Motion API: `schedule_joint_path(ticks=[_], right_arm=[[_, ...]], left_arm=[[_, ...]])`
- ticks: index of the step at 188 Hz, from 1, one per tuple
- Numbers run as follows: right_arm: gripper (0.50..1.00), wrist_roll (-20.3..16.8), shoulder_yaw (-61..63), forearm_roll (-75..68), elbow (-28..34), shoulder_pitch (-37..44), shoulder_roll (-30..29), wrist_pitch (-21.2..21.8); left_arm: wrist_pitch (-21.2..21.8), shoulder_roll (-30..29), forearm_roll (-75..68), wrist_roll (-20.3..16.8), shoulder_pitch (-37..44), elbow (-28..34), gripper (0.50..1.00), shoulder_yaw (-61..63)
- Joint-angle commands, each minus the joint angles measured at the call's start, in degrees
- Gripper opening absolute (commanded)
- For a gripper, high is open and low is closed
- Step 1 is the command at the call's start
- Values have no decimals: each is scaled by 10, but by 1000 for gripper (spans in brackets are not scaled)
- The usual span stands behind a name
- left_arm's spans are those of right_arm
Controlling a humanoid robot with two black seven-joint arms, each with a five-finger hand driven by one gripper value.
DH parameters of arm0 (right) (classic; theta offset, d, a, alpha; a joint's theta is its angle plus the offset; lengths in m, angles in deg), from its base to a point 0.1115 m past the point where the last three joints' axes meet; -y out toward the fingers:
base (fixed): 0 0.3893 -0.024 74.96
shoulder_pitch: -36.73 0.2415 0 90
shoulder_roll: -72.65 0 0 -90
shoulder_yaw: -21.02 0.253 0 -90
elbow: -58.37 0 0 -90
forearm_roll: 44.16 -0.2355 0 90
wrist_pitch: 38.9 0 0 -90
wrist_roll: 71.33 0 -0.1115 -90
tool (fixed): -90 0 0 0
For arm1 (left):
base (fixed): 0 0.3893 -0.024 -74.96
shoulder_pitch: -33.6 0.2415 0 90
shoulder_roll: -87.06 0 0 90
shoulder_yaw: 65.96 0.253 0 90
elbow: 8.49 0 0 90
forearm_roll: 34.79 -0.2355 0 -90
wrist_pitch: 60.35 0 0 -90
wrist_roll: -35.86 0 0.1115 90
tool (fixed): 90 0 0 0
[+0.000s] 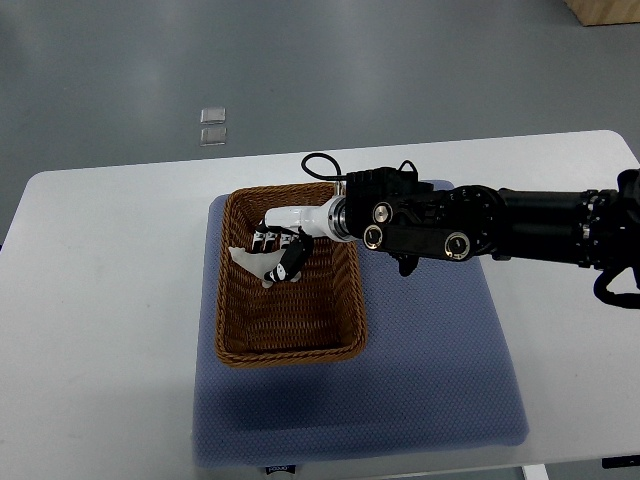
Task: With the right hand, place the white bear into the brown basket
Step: 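Carry the bear over the wicker basket and lower it inside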
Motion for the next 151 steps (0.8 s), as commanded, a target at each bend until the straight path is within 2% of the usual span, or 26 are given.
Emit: schedule_joint_path(ticks=[1, 27, 35, 60, 101, 151], right_arm=[[545, 0, 0, 2, -1, -7, 0, 0], [613, 0, 0, 2, -5, -9, 0, 0], [680, 0, 1, 2, -5, -9, 0, 0], [791, 0, 6, 1, -6, -8, 0, 1], [848, 0, 9, -6, -5, -1, 7, 3], [850, 0, 82, -9, -5, 16, 63, 6]], left_arm=[[0, 0, 0, 0, 0, 0, 1000, 0], [0, 0, 0, 0, 0, 0, 1000, 0], [0, 0, 0, 0, 0, 0, 1000, 0], [-1, 0, 0, 0, 0, 0, 1000, 0], [0, 0, 0, 0, 0, 0, 1000, 0], [0, 0, 0, 0, 0, 0, 1000, 0]])
